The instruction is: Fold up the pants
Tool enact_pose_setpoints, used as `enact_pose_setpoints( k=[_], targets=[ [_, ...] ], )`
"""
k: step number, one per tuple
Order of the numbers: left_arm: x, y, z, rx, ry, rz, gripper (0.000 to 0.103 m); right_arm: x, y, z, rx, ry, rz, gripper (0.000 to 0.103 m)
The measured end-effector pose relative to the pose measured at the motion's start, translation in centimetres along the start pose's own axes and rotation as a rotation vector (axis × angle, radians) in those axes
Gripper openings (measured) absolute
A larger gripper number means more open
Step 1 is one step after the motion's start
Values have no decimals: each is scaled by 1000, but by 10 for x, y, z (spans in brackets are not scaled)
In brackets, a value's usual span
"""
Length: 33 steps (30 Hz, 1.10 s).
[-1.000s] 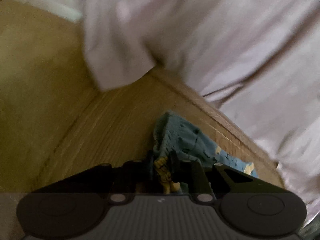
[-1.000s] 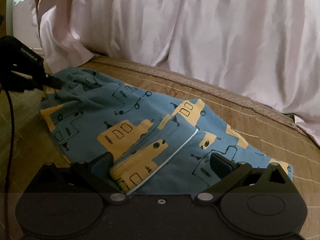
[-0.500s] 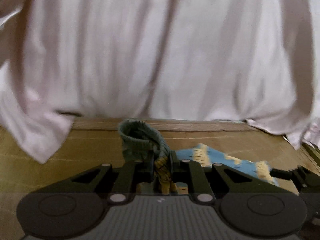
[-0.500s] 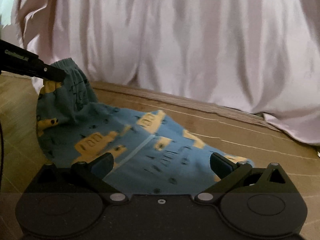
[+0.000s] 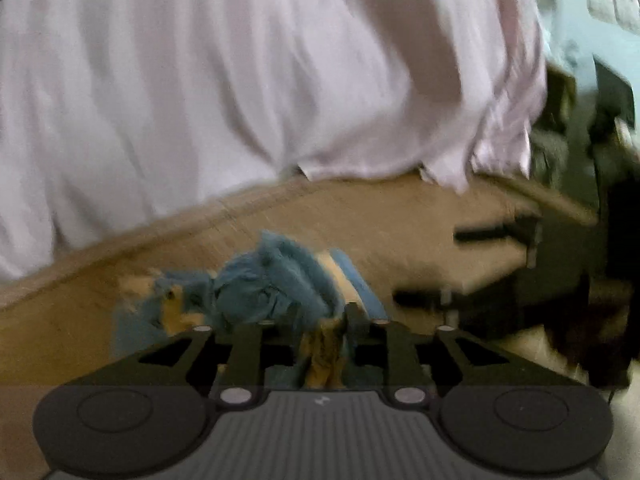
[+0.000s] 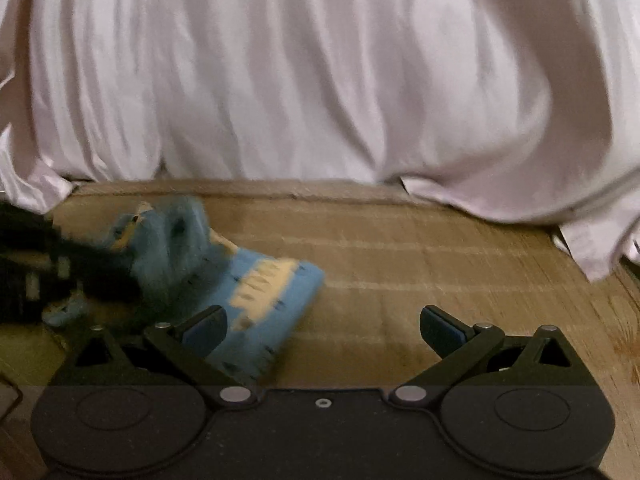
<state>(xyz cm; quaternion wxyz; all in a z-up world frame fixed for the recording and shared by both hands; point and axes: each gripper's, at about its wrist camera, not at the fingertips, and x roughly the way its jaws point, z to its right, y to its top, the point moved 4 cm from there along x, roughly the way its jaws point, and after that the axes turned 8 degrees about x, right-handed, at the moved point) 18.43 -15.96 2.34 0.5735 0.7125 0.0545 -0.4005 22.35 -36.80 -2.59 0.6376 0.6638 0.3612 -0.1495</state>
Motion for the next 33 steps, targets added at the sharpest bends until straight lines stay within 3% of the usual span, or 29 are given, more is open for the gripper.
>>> enact_pose_setpoints(
  k=[3,5,8,12,13,17,21,23,25,27,30,33],
  targets=[
    [5,-14,15,55,21,-10,54,2,-7,15,39,-10,-22,102],
    [0,-19,20,98,44,3,59,3,-8,17,56,6,-15,102],
    [2,-25,23,155,72,-17,60,6,0,11,70,60,4,102],
    [4,-32,23,188,69,-79,59,27,23,-15,97,221,-37,102],
    [8,-34,21,192,68,-100,58,35,26,-22,101,264,-71,100],
    [13,-35,13,143,70,-144,55,68,32,-40,74,303,-186,66],
    [9,-32,11,120,51,-133,55,90,30,-40,132,351,-276,63],
    [11,-34,13,134,32,-138,51,94,28,-35,178,352,-281,56],
    [15,-37,13,136,8,-160,41,94,29,-32,235,364,-286,36],
    [15,-37,11,142,19,-156,21,91,28,-31,260,369,-285,25],
    [12,-34,-1,74,0,-155,10,80,28,-32,256,371,-247,22],
    [1,-28,-7,32,-10,-126,7,64,34,-25,328,386,-207,21]
  ],
)
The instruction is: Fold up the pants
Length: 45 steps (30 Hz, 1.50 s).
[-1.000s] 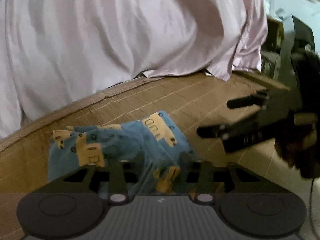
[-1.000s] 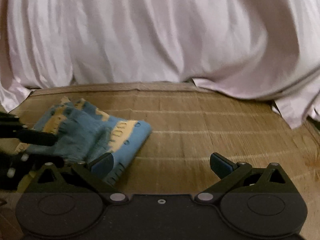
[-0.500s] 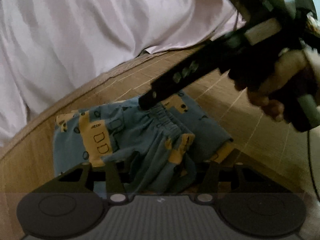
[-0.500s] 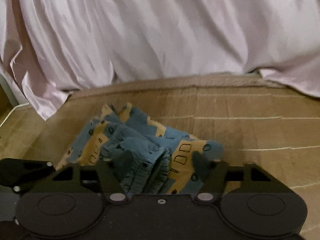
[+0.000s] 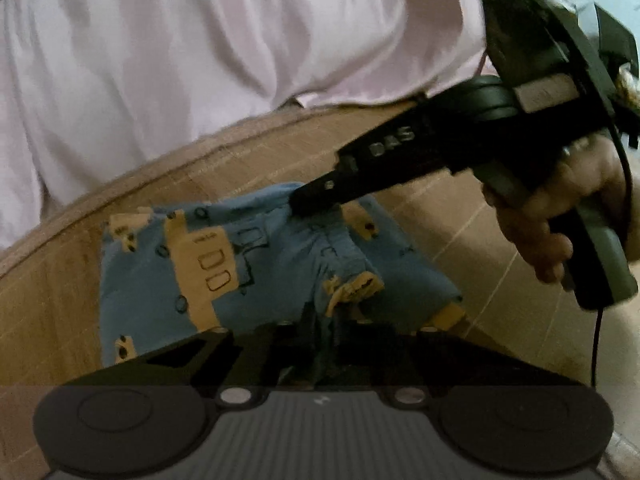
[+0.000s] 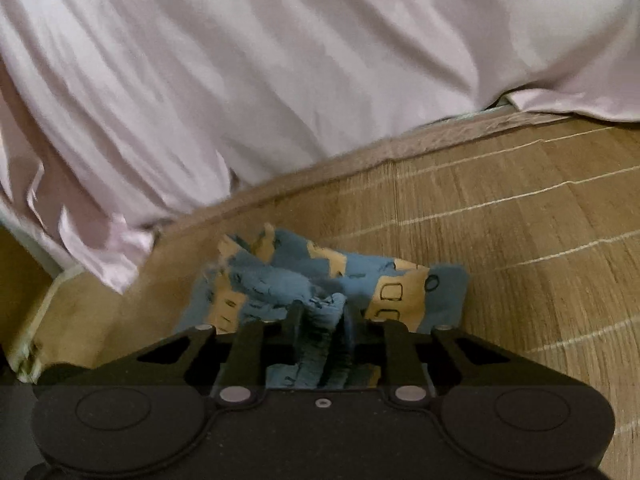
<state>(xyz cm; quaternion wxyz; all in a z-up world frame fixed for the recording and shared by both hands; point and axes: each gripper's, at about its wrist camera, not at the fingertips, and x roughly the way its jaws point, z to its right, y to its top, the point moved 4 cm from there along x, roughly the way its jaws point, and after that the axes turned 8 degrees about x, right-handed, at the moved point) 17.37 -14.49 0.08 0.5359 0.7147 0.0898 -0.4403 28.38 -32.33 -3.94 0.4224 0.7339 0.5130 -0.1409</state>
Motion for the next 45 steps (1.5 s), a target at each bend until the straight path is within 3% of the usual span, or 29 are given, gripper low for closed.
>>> enact_pose_setpoints(
  k=[5,9,11,13,14,15,16,17,18,20,22,24,27,30,33,36,40,45],
  targets=[
    [-29,16,10,-4,-43,87,7,-38,9,-9,-12,-13,71,21],
    [-28,24,28,23,-99,119,8,-56,14,1,-49,-86,68,22],
    [-13,20,36,46,-116,92,12,-47,7,13,-53,-142,31,22],
    [7,10,38,48,-141,3,14,-35,-7,28,-74,-219,-11,26],
    [10,5,35,37,-149,-25,16,-31,-14,31,-100,-263,-17,34],
    [8,2,32,24,-157,-29,25,-31,-19,32,-117,-285,-9,43],
    [1,-2,26,6,-166,-18,34,-34,-22,30,-131,-293,13,44],
    [-6,-4,19,-13,-165,-1,56,-37,-23,28,-136,-294,26,48],
    [-14,-6,12,-32,-155,23,65,-41,-23,25,-143,-302,43,61],
    [-26,-7,-7,-68,-109,58,65,-49,-23,15,-169,-331,96,75],
    [-37,-11,-30,-140,-12,88,65,-57,-27,0,-207,-330,142,80],
    [-38,-16,-49,-214,70,96,67,-60,-37,-16,-245,-347,190,93],
    [-22,-28,-69,-272,175,-3,66,-51,-61,-27,-358,-435,164,95],
    [-13,-46,-71,-233,232,-90,73,-42,-87,-25,-536,-561,90,98],
    [-17,-46,-63,-155,266,-98,85,-53,-96,-26,-589,-575,106,100],
    [-24,-36,-55,-115,296,-75,87,-67,-84,-38,-569,-537,177,101],
    [-34,-11,-60,-160,272,19,95,-65,-57,-52,-568,-489,254,102],
    [6,25,-85,-198,339,23,96,-25,-29,-45,-553,-511,282,102]
  ],
)
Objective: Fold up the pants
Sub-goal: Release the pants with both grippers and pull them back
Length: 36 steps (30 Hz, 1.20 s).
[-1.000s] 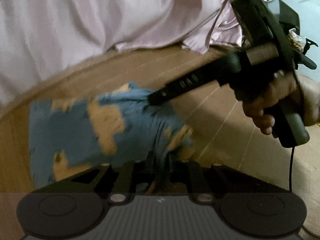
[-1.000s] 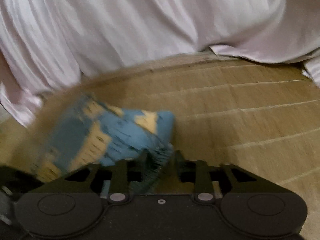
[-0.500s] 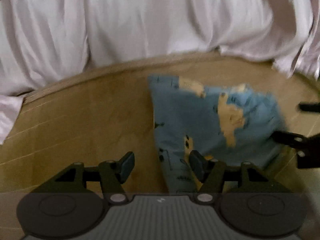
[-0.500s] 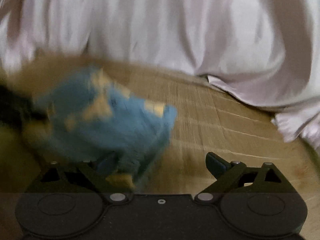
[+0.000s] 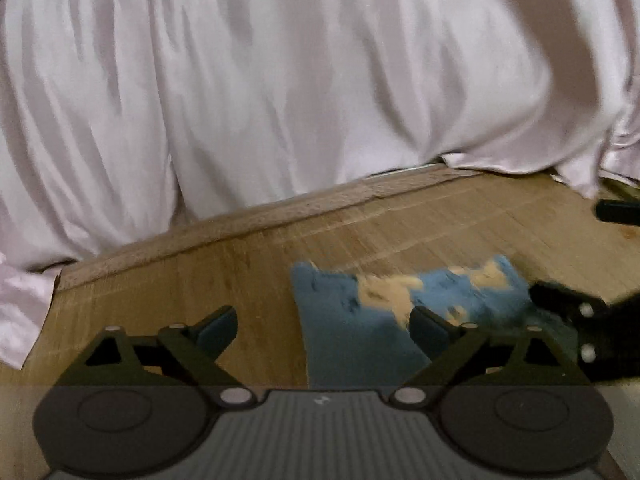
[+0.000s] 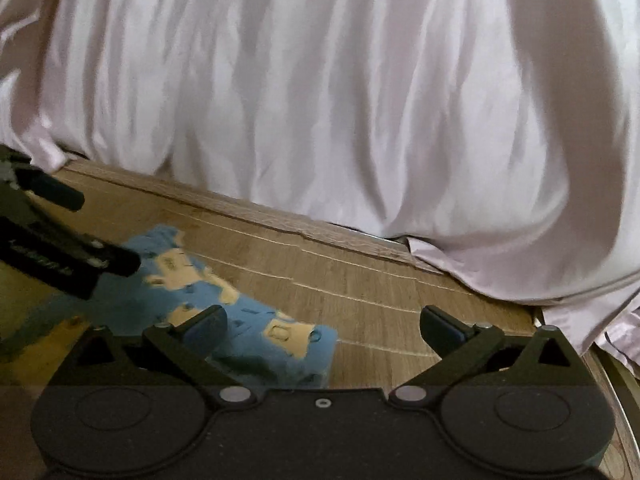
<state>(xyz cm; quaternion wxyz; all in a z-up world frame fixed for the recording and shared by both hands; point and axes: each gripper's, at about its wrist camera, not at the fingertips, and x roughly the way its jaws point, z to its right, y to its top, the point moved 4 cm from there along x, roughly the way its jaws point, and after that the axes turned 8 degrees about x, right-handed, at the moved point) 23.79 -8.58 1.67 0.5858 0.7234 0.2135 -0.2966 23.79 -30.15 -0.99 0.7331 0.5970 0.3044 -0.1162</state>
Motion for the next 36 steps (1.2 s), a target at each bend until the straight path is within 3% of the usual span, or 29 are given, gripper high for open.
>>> enact_pose_setpoints(
  k=[3,6,12,15,17,19,23,26,30,36],
  targets=[
    [40,-2,1,53,83,-102,96,27,-19,4,-40,-52,-73,101],
    [50,-9,-3,50,69,-106,99,27,-33,20,-38,-100,-55,102],
    [9,-16,-21,-55,-16,-42,100,-24,-29,25,152,-32,-48,102],
    [-20,-36,-23,-88,-85,-32,103,-43,-42,5,126,0,-59,102],
    [-26,-52,-16,-40,-65,-79,103,-41,-58,-6,46,-68,-127,102],
    [-26,-69,-8,52,5,-138,102,-41,-70,-9,22,-92,-189,102],
    [-43,-70,-7,104,44,-115,103,-62,-63,-3,93,-110,-188,102],
    [-55,-66,-10,104,43,-138,103,-71,-54,-1,146,-143,-184,102],
    [-67,-65,-21,61,21,-150,103,-82,-46,-8,255,-112,-187,102],
    [-76,-62,-33,1,-21,-181,103,-83,-36,-29,239,-105,-242,102]
  ],
)
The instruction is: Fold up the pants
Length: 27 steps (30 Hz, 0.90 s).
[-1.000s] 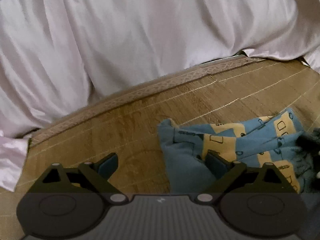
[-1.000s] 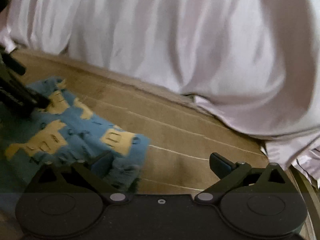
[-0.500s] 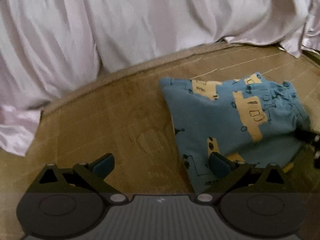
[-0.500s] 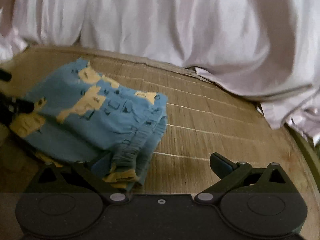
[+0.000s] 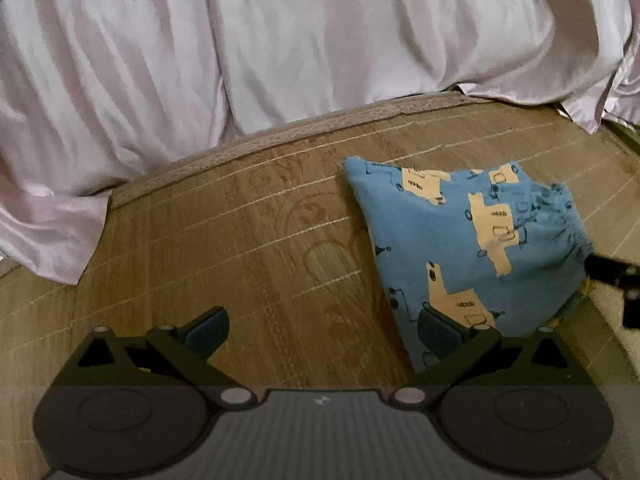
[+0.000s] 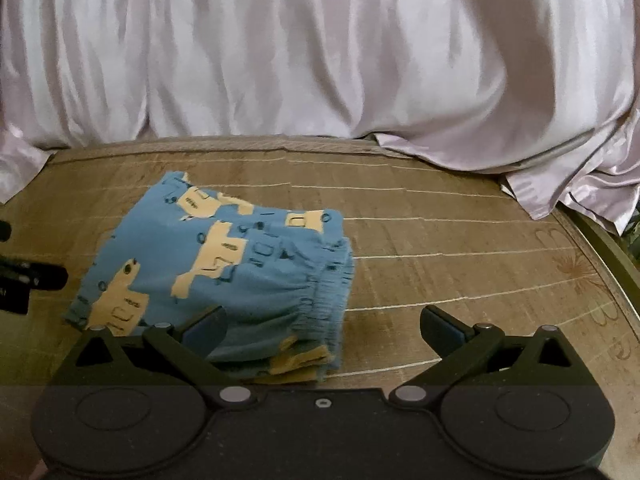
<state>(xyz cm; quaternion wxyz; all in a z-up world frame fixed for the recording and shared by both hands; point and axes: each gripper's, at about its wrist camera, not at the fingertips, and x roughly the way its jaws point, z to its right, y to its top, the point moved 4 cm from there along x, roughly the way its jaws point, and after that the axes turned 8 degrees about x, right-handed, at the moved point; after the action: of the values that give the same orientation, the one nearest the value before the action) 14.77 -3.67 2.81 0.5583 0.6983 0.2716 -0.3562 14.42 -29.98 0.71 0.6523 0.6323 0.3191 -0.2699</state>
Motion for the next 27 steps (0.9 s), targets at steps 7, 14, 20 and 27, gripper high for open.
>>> enact_pose_setpoints(
  k=[7,14,20,27],
  targets=[
    [-17,2,-11,-46,-10,31,103,-5,3,-12,39,4,-64,102],
    [-20,3,-10,-38,-7,32,103,-2,0,-11,73,17,-111,102],
    [-1,-3,-6,-34,-44,-47,103,14,-10,1,127,12,-207,102],
    [1,-7,-6,-40,-84,-76,103,18,-8,12,159,17,-231,102]
  ],
)
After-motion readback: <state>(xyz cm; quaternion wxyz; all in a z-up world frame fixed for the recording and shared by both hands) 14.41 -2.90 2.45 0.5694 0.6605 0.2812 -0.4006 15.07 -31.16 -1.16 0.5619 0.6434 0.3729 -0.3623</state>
